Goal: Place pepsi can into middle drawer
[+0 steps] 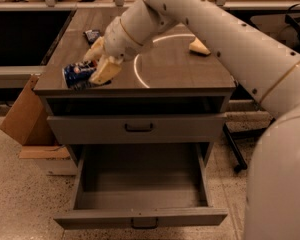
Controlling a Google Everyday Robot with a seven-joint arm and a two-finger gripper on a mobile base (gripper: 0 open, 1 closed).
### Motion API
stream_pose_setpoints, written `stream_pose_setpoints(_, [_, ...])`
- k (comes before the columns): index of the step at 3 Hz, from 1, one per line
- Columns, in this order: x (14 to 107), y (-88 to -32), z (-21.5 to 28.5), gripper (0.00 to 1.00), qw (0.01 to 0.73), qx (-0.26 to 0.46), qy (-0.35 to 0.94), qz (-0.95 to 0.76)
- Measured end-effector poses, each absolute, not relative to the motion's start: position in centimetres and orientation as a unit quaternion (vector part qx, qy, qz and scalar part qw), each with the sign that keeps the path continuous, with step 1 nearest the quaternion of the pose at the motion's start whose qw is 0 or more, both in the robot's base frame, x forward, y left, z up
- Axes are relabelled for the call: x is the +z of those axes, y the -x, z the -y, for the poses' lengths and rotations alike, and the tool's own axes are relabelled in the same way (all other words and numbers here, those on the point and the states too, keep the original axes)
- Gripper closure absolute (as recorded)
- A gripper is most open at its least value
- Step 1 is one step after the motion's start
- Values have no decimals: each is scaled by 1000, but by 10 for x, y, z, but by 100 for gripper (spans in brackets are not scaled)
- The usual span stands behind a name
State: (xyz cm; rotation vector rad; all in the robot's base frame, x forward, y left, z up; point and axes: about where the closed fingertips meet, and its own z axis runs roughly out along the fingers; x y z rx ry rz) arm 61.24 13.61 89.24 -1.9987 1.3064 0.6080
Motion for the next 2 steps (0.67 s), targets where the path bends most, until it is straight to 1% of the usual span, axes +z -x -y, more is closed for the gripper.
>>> stream_pose_setpoints(1, [882,-578,-122,100,344,226,755,-511])
stream_pose_setpoints(2, [857,-567,-118,100,325,231,756,-519])
